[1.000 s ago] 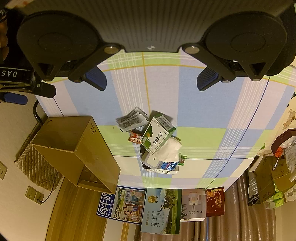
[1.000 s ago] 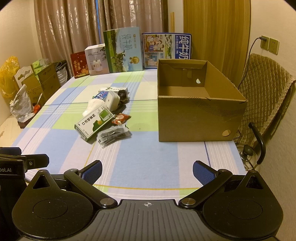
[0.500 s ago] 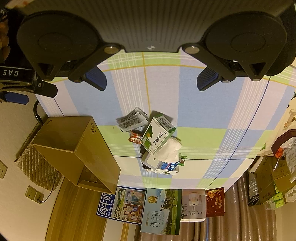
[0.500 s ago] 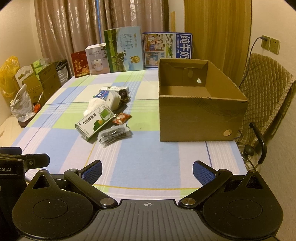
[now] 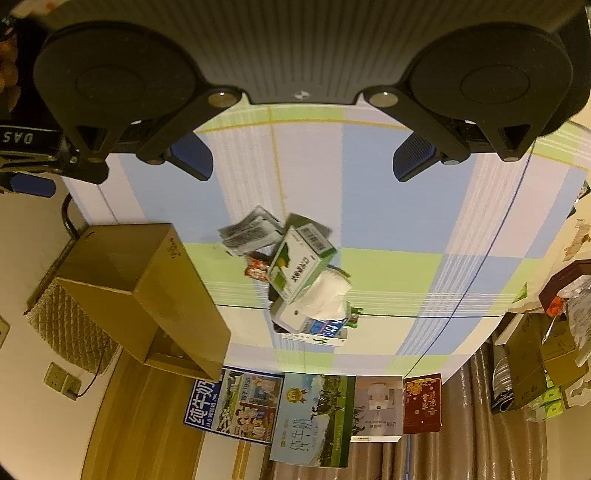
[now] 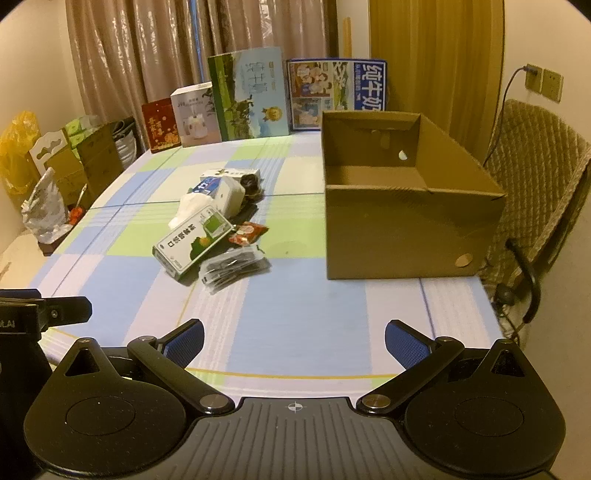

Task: Organize objects
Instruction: 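Move both tools toward the cluster of items on the table, then grasp the clear snack packet with the right tool while the left tool grasps the green-white medicine box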

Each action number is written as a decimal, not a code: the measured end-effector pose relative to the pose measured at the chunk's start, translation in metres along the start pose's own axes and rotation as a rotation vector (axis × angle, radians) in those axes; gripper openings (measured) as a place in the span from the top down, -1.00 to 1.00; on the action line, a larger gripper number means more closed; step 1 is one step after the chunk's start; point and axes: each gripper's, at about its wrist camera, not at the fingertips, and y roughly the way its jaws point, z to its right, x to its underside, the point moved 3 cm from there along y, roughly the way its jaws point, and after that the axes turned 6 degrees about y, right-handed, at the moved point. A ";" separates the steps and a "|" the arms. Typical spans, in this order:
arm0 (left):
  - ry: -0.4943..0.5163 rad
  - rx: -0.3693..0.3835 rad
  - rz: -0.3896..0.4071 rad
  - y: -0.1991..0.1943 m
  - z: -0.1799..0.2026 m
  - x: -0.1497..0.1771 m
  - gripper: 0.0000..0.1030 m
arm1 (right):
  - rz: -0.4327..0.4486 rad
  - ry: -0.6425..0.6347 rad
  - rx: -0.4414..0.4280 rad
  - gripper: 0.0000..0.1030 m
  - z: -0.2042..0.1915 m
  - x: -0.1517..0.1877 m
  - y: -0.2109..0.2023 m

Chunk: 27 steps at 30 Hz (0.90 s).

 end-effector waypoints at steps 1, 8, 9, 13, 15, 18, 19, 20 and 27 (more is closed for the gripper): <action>0.007 -0.008 -0.002 0.002 -0.003 -0.001 -0.98 | -0.007 0.003 -0.006 -0.97 -0.001 -0.001 0.003; 0.061 -0.045 0.012 0.020 -0.025 -0.017 -0.98 | -0.033 0.009 -0.061 -0.96 -0.017 -0.013 0.029; 0.068 -0.046 0.017 0.023 -0.029 -0.021 -0.98 | -0.033 0.015 -0.068 -0.96 -0.020 -0.015 0.034; 0.121 -0.046 0.022 0.041 -0.040 -0.036 -0.98 | -0.046 0.029 -0.103 -0.66 -0.030 -0.021 0.062; 0.144 -0.042 0.021 0.052 -0.046 -0.043 -0.98 | -0.066 0.039 -0.118 -0.49 -0.036 -0.023 0.080; 0.166 -0.044 0.009 0.074 -0.054 -0.057 -0.98 | -0.085 0.055 -0.127 -0.46 -0.045 -0.026 0.108; 0.168 -0.045 0.006 0.081 -0.056 -0.062 -0.98 | -0.093 0.059 -0.131 -0.45 -0.048 -0.027 0.118; 0.167 -0.043 0.009 0.088 -0.058 -0.067 -0.98 | -0.100 0.063 -0.133 -0.45 -0.050 -0.027 0.128; 0.143 -0.009 0.036 0.126 -0.067 -0.097 -0.98 | -0.154 0.139 -0.113 -0.44 -0.050 -0.028 0.183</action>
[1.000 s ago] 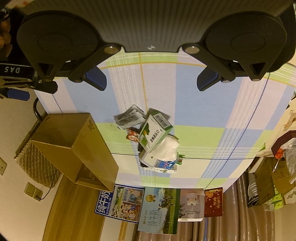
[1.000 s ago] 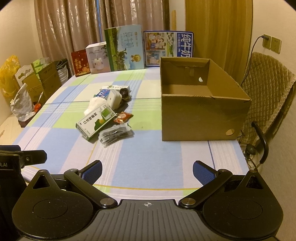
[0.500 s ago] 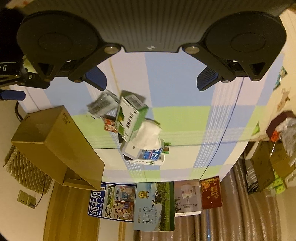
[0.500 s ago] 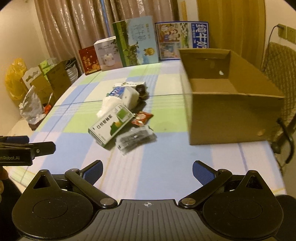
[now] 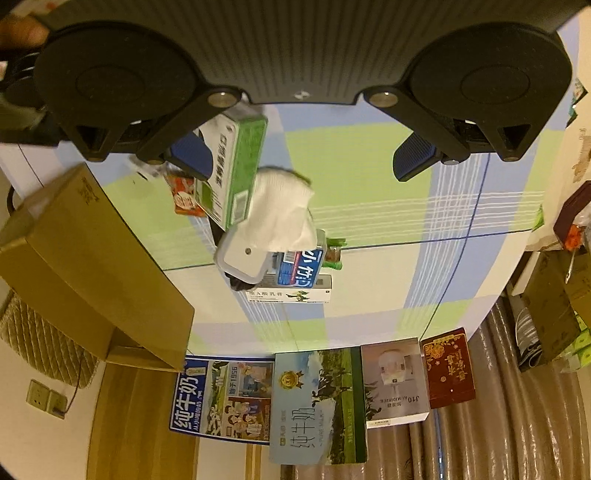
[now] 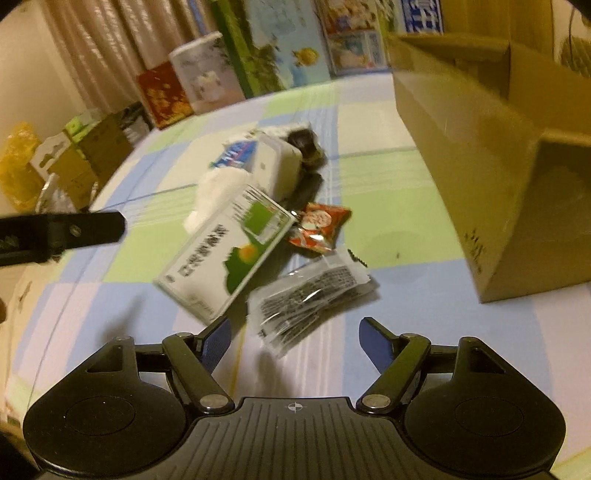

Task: Organize objects
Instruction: 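Grasp the clear snack packet with the right tool while the left tool grasps the green-white medicine box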

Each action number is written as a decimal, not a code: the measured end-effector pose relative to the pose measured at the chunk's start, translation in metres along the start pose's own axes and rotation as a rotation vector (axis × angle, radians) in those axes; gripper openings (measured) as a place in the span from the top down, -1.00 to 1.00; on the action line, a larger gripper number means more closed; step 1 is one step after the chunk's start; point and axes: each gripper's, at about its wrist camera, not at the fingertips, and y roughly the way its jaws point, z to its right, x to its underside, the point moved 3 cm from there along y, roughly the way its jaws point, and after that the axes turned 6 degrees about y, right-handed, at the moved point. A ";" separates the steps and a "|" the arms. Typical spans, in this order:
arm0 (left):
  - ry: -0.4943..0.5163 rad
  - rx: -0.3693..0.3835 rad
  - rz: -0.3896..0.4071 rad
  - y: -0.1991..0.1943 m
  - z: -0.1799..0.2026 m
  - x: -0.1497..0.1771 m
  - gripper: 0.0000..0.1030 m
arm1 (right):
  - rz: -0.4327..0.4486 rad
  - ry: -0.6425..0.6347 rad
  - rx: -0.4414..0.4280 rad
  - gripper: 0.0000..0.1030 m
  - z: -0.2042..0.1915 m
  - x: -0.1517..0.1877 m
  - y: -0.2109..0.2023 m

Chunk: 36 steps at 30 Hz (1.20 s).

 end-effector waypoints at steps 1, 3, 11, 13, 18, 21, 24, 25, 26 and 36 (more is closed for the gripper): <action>-0.006 -0.003 -0.002 0.003 -0.002 -0.001 -0.98 | 0.005 0.008 -0.005 -0.45 0.001 -0.001 0.004; -0.027 -0.016 -0.015 0.010 -0.007 -0.001 -0.98 | 0.021 -0.006 0.004 -0.45 -0.003 -0.005 0.008; -0.111 0.005 -0.033 0.016 -0.020 0.001 -0.98 | 0.060 -0.123 0.082 -0.45 -0.018 -0.016 0.030; -0.094 0.006 -0.034 0.016 -0.016 0.001 -0.98 | 0.062 -0.166 0.110 -0.36 -0.019 -0.014 0.030; -0.019 0.023 -0.040 0.019 -0.002 0.002 -0.98 | 0.048 -0.175 0.128 0.23 -0.006 -0.010 0.019; 0.083 0.015 -0.045 0.022 0.010 0.000 -0.94 | 0.034 -0.169 0.150 0.27 0.006 -0.008 0.008; 0.231 0.004 -0.030 0.023 0.026 0.000 -0.86 | 0.030 -0.161 0.162 0.27 0.019 -0.005 0.000; 0.268 0.008 -0.027 0.025 0.031 0.001 -0.85 | 0.033 -0.156 0.161 0.27 0.022 -0.005 -0.002; 0.304 0.016 -0.023 0.026 0.036 0.002 -0.81 | 0.041 -0.153 0.161 0.27 0.024 -0.005 -0.002; 0.655 0.029 -0.003 0.053 0.094 0.013 -0.55 | 0.058 -0.164 0.140 0.22 0.025 -0.008 0.000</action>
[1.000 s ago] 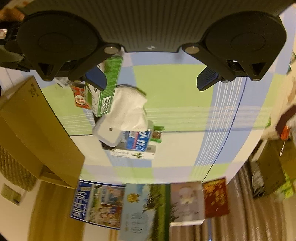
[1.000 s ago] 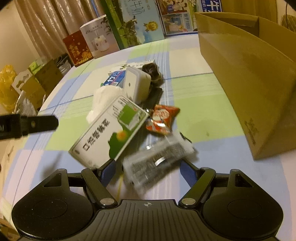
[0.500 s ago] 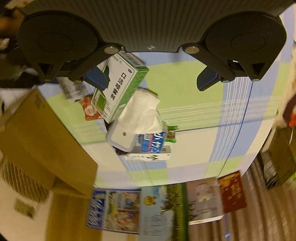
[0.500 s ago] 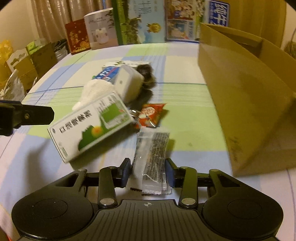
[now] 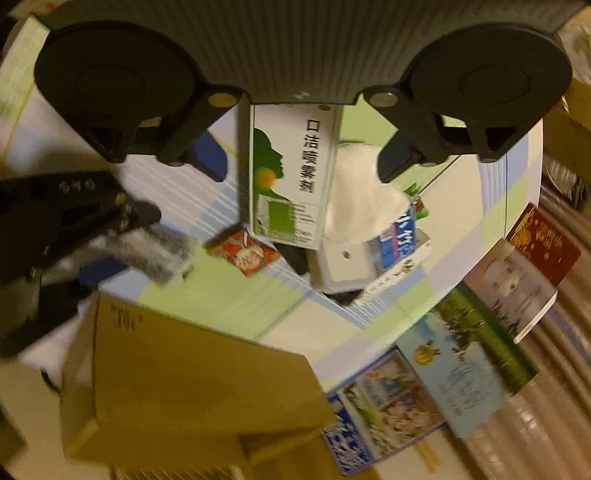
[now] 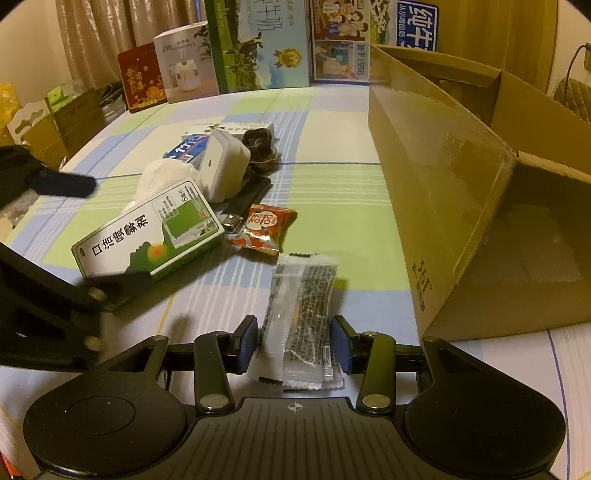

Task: Organize objects
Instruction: 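Grasp the clear snack packet with the right tool while the left tool grasps the green-white medicine box, then carry both items to the cardboard box and open both tools to drop them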

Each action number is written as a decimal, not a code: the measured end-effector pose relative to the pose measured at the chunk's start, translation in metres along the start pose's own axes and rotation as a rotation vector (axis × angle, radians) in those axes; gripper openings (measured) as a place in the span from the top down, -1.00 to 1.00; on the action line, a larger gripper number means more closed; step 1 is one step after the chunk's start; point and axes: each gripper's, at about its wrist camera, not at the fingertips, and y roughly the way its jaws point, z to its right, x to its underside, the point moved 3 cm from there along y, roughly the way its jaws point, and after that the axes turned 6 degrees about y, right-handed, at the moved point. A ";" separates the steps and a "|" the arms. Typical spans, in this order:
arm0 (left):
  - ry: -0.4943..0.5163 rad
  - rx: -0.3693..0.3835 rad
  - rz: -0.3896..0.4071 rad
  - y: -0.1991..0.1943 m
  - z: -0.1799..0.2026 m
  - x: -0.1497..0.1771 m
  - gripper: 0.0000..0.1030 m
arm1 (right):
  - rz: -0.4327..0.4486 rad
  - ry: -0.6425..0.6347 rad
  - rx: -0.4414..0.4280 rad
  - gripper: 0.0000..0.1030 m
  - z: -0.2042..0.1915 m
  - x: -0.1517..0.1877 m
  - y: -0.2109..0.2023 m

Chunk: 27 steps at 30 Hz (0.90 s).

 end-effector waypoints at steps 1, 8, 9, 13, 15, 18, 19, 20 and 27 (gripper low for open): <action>0.016 0.003 -0.008 0.004 0.002 0.000 -0.52 | 0.001 -0.001 -0.005 0.22 0.001 0.000 0.000; -0.013 0.033 -0.064 0.019 -0.001 0.004 -0.04 | 0.004 -0.003 -0.008 0.24 0.001 -0.001 0.002; -0.028 0.038 -0.069 0.018 -0.002 0.004 -0.04 | 0.001 0.003 -0.009 0.26 0.001 -0.001 0.002; -0.124 0.075 -0.116 0.010 -0.007 0.008 -0.03 | -0.017 0.007 -0.031 0.31 0.001 0.000 -0.010; -0.208 0.112 -0.132 0.003 -0.008 0.014 -0.03 | -0.017 -0.002 -0.034 0.31 0.000 0.002 -0.017; -0.339 0.189 -0.131 -0.009 -0.006 0.024 -0.02 | -0.032 0.000 -0.030 0.31 0.002 0.009 -0.022; -0.370 0.205 -0.129 -0.011 -0.006 0.028 -0.01 | -0.040 -0.002 -0.026 0.31 0.002 0.011 -0.022; -0.384 0.208 -0.129 -0.013 -0.005 0.030 -0.01 | -0.046 -0.006 -0.023 0.30 0.002 0.013 -0.022; -0.354 0.180 -0.117 -0.011 0.001 0.032 -0.02 | -0.044 -0.029 -0.010 0.13 -0.001 0.017 -0.015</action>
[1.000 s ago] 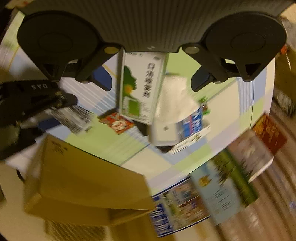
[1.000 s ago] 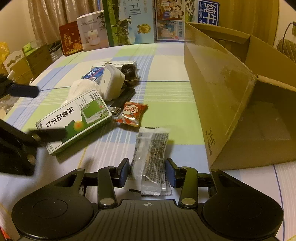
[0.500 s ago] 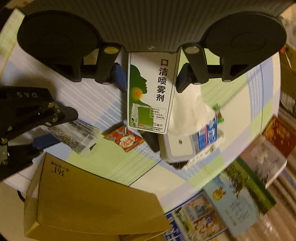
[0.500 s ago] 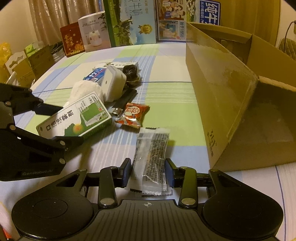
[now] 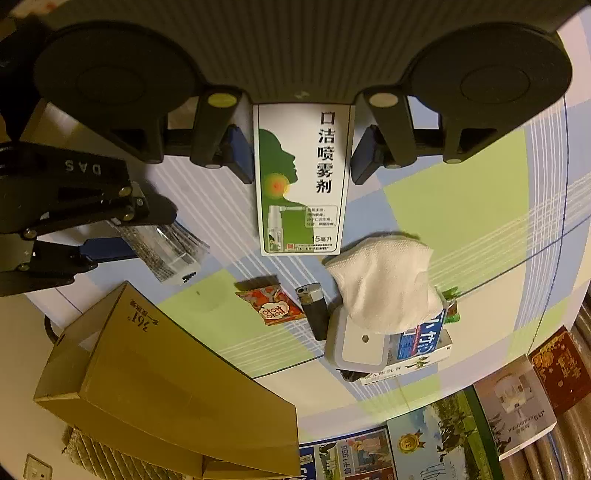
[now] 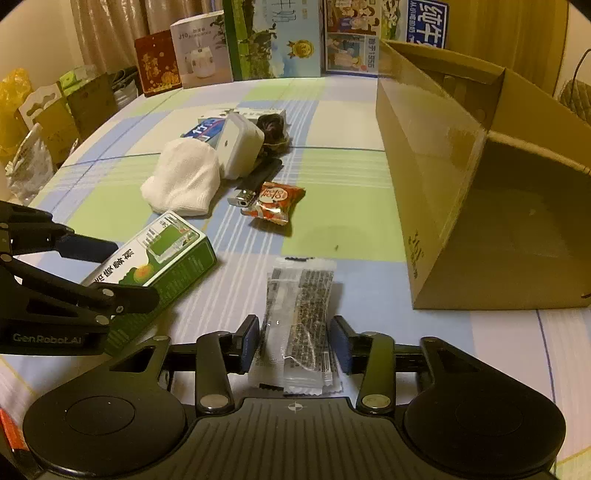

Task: Organize objects
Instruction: 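Carry both items to the cardboard box and open both tools to drop them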

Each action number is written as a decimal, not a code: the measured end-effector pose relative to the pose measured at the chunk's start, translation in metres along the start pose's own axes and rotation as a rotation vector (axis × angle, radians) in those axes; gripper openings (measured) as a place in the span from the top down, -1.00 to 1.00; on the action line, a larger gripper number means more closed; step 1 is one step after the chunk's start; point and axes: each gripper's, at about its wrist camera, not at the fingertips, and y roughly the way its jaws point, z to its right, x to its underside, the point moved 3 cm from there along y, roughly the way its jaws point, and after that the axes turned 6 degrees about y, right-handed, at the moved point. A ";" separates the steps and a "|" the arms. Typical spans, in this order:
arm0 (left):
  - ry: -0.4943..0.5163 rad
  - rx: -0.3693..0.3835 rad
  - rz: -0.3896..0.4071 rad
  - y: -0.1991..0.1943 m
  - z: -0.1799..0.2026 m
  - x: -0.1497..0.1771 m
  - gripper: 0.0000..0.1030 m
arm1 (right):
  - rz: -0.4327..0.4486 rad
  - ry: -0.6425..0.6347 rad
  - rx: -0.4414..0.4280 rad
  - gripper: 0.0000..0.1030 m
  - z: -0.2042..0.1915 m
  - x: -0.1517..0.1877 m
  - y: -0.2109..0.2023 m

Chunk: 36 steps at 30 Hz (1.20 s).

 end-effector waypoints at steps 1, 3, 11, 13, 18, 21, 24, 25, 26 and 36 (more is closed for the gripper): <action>0.003 -0.003 0.004 0.001 0.001 0.000 -0.02 | 0.008 -0.003 0.002 0.10 0.000 0.000 0.000; 0.002 -0.001 0.002 0.005 0.001 -0.002 -0.03 | 0.017 -0.014 0.013 0.10 -0.001 0.001 0.002; 0.007 0.010 -0.023 0.016 0.000 -0.003 -0.03 | 0.020 -0.019 0.035 0.29 -0.005 -0.003 0.005; 0.005 0.010 -0.029 0.018 0.001 -0.003 -0.02 | 0.017 -0.025 0.039 0.31 -0.006 -0.003 0.005; -0.021 0.007 -0.047 0.017 0.001 -0.005 0.02 | 0.017 -0.019 0.036 0.35 -0.006 -0.003 0.003; -0.041 0.008 -0.050 0.013 0.000 -0.006 0.03 | 0.025 -0.006 0.028 0.35 -0.005 -0.004 0.000; -0.066 0.007 -0.034 0.006 -0.001 -0.008 0.03 | 0.052 0.004 0.023 0.35 -0.004 -0.007 -0.009; -0.075 0.003 -0.027 0.002 -0.002 -0.009 0.03 | 0.064 0.005 0.020 0.35 -0.004 -0.010 -0.012; -0.084 -0.002 -0.021 -0.002 -0.003 -0.011 0.03 | 0.077 0.001 0.015 0.35 -0.006 -0.012 -0.016; -0.166 -0.040 0.091 -0.048 -0.011 -0.049 0.03 | 0.259 0.001 0.036 0.35 -0.011 -0.053 -0.074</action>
